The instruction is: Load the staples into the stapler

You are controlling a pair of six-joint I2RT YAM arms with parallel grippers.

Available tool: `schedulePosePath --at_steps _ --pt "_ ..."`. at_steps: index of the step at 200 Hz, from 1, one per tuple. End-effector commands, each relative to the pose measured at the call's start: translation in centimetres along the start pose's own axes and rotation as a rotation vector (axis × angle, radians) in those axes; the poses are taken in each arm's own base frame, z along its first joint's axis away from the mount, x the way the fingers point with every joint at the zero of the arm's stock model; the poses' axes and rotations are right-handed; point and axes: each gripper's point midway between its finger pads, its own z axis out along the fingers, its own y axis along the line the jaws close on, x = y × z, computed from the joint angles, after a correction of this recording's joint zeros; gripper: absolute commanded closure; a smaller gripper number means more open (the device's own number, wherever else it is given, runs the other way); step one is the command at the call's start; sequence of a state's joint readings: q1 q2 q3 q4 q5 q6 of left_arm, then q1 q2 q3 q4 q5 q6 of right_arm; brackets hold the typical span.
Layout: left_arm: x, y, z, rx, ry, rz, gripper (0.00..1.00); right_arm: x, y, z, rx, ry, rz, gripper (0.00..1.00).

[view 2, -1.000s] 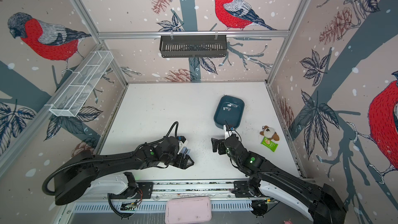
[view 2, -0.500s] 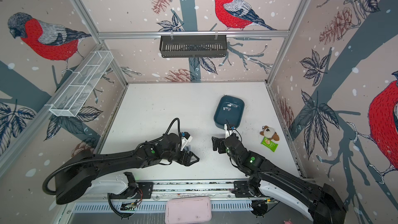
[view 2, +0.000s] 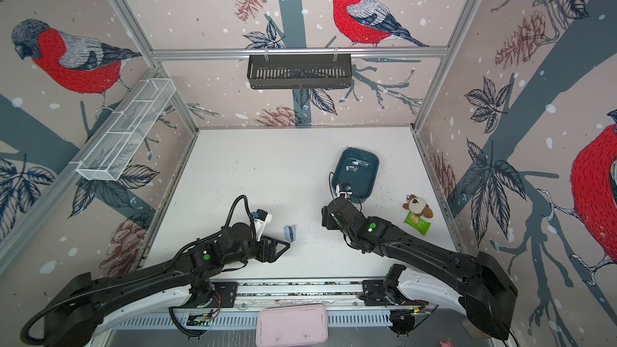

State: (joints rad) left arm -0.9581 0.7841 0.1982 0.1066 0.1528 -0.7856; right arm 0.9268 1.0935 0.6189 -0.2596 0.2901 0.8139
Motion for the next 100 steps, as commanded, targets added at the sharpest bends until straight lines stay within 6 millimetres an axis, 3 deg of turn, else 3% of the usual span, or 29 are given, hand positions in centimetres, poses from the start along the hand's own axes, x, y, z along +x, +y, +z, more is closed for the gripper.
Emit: schedulePosePath --at_steps 1,30,100 --pt "-2.1 0.1 -0.5 0.026 -0.124 -0.015 0.13 0.8 0.4 0.5 0.037 0.049 0.012 0.31" --pt "-2.6 1.4 -0.9 0.027 -0.165 -0.023 0.02 0.8 1.4 1.5 0.056 0.08 0.02 0.38" --pt "-2.8 1.5 -0.6 0.039 -0.158 0.045 0.02 1.4 3.2 3.7 0.073 0.164 -0.002 0.45"
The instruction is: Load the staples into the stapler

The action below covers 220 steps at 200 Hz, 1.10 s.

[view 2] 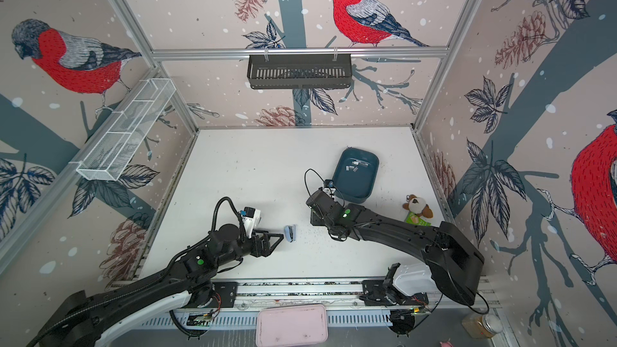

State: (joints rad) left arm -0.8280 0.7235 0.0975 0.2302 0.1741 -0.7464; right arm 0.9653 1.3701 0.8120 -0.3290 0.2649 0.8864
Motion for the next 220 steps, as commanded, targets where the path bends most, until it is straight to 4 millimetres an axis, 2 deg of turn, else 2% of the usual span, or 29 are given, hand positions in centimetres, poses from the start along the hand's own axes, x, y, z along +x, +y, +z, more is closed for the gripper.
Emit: schedulePosePath --at_steps 1,33,82,122,147,178,220 --pt "-0.8 -1.0 0.1 0.043 -0.028 0.056 0.02 0.4 0.3 0.5 0.009 0.033 -0.005 0.45" --pt "-0.9 -1.2 0.1 0.05 -0.028 0.106 0.03 0.1 1.0 1.5 0.013 0.047 0.0 0.51" --pt "-1.1 -1.3 -0.2 0.058 -0.051 0.151 0.02 -0.4 0.6 2.6 0.046 0.068 0.013 0.6" --pt "-1.3 -2.4 0.1 0.103 -0.037 0.134 0.03 -0.5 0.9 3.5 0.05 0.09 0.012 0.66" --pt "-0.7 -2.2 0.6 0.101 -0.003 0.111 0.03 -0.2 2.3 3.8 0.007 0.107 -0.014 0.69" --pt "-0.2 -1.9 0.8 0.103 0.011 0.079 0.03 1.3 5.0 4.1 -0.072 0.152 -0.061 0.7" --pt "-0.1 -1.1 0.4 0.07 -0.003 0.088 0.02 2.6 6.2 4.8 -0.08 0.18 -0.071 0.7"
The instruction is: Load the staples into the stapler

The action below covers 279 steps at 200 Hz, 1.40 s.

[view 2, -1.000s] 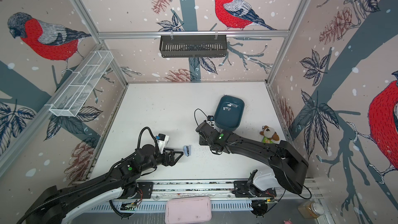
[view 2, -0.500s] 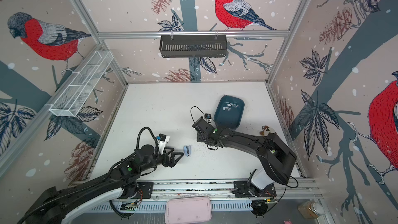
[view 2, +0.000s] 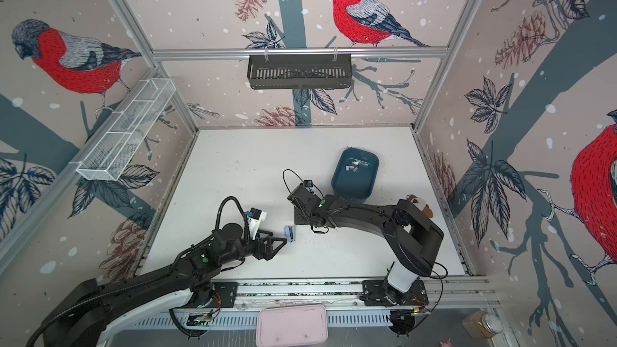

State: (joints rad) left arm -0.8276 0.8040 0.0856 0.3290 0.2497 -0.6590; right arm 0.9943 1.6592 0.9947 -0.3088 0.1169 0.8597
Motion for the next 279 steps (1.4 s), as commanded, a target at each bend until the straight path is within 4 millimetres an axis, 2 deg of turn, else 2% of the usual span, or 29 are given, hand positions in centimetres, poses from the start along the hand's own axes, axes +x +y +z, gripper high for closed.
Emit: schedulePosePath --at_steps 1,52,149,211,246,279 --pt "-1.0 -0.3 -0.2 0.006 -0.048 0.001 0.02 0.3 1.2 0.3 -0.027 0.006 -0.006 0.71" --pt "-0.9 0.1 -0.6 -0.011 -0.063 0.006 0.02 1.4 2.2 0.8 -0.042 0.023 -0.02 0.72" --pt "-0.7 0.6 -0.7 -0.023 -0.068 0.007 0.02 2.9 2.8 1.4 -0.032 0.048 -0.038 0.77" --pt "-0.5 0.7 -0.5 -0.027 -0.061 -0.008 0.02 3.1 2.0 1.7 0.024 0.032 -0.036 0.86" --pt "-0.7 0.1 -0.3 0.001 -0.057 -0.04 0.02 2.4 1.8 1.0 0.044 -0.014 -0.045 0.89" --pt "-1.7 -2.2 -0.3 0.124 -0.079 -0.105 0.07 1.2 1.7 -0.7 0.025 -0.09 -0.041 0.91"
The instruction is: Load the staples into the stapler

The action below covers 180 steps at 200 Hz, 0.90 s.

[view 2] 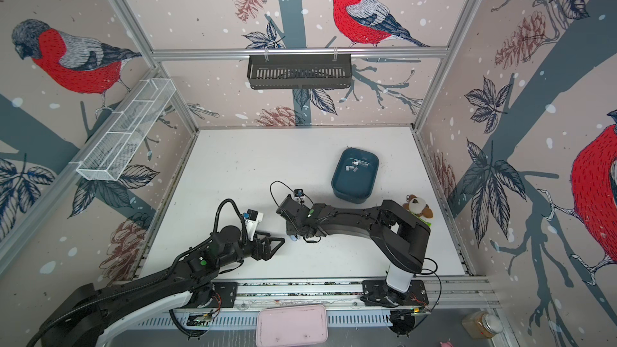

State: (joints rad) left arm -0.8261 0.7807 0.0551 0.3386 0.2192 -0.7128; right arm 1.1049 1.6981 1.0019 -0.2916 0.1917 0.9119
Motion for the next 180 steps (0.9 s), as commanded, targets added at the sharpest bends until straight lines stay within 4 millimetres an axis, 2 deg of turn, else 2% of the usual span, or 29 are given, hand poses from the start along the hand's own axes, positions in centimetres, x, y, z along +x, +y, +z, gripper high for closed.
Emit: schedulePosePath --at_steps 1,40,72,132,180 --pt "-1.8 -3.3 -0.1 0.152 -0.052 -0.055 0.07 -1.1 -0.5 -1.2 0.011 -0.076 0.004 0.91" --pt "-3.5 -5.3 0.3 0.224 -0.061 -0.11 0.12 -2.1 -0.8 -3.7 -0.042 -0.161 0.01 0.92" --pt "-5.1 -6.5 0.6 0.258 -0.094 -0.141 0.21 -2.5 -0.3 -5.7 -0.128 -0.21 0.007 0.92" --pt "-6.2 -7.6 2.1 0.298 -0.089 -0.171 0.31 -2.9 0.8 -8.5 -0.249 -0.272 -0.012 0.93" --pt "-6.8 -7.6 2.3 0.291 -0.107 -0.168 0.4 -2.8 1.4 -9.4 -0.308 -0.285 -0.018 0.93"
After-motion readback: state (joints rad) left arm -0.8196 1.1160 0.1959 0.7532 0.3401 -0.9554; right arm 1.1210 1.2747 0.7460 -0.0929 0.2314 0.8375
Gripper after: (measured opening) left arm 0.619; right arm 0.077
